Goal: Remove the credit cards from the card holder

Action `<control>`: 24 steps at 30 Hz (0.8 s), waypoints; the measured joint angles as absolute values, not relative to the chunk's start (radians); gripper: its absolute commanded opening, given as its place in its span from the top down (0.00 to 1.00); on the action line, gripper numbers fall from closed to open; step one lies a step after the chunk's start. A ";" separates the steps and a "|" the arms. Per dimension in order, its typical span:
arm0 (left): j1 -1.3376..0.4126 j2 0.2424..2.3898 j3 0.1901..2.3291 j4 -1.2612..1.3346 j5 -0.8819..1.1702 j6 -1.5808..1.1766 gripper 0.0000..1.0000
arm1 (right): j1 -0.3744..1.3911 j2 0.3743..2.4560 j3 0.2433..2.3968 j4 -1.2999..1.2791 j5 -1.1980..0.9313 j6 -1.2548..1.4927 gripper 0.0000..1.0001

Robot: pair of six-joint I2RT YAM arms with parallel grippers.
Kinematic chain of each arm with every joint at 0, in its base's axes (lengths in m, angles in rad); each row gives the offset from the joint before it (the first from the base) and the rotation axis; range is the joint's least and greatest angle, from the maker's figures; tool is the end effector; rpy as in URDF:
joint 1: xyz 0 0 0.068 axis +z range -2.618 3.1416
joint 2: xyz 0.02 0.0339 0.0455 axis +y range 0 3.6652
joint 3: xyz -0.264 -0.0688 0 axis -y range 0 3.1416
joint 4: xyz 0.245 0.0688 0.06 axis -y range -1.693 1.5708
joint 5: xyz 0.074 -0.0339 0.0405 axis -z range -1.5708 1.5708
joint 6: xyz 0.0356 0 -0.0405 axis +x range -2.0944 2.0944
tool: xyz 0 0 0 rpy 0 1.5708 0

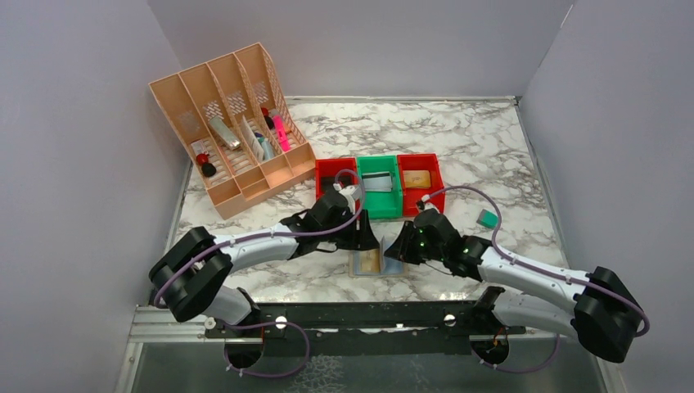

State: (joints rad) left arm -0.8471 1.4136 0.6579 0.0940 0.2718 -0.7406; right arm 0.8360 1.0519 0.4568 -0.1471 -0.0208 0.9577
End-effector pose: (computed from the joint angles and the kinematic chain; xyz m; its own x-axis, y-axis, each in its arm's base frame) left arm 0.1806 -0.2188 0.1834 -0.8820 0.0166 -0.4710 0.3618 0.6643 -0.6541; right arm 0.1378 0.1536 0.1810 -0.8759 0.2503 -0.4126 -0.0621 0.7893 0.6108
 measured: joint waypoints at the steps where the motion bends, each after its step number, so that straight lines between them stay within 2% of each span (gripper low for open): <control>1: -0.848 1.419 0.658 0.099 0.272 -0.743 0.41 | 0.836 1.048 0.457 -0.157 -0.014 0.961 0.74; 8: -0.853 1.444 0.658 0.113 0.272 -0.747 0.43 | 0.836 1.045 0.463 -0.191 0.012 0.968 0.71; 15: -0.859 1.461 0.658 0.117 0.272 -0.747 0.46 | 0.836 1.053 0.522 -0.301 0.053 0.962 0.62; 24: -0.860 1.470 0.658 0.117 0.272 -0.743 0.48 | 0.836 1.069 0.556 -0.344 0.064 0.915 0.62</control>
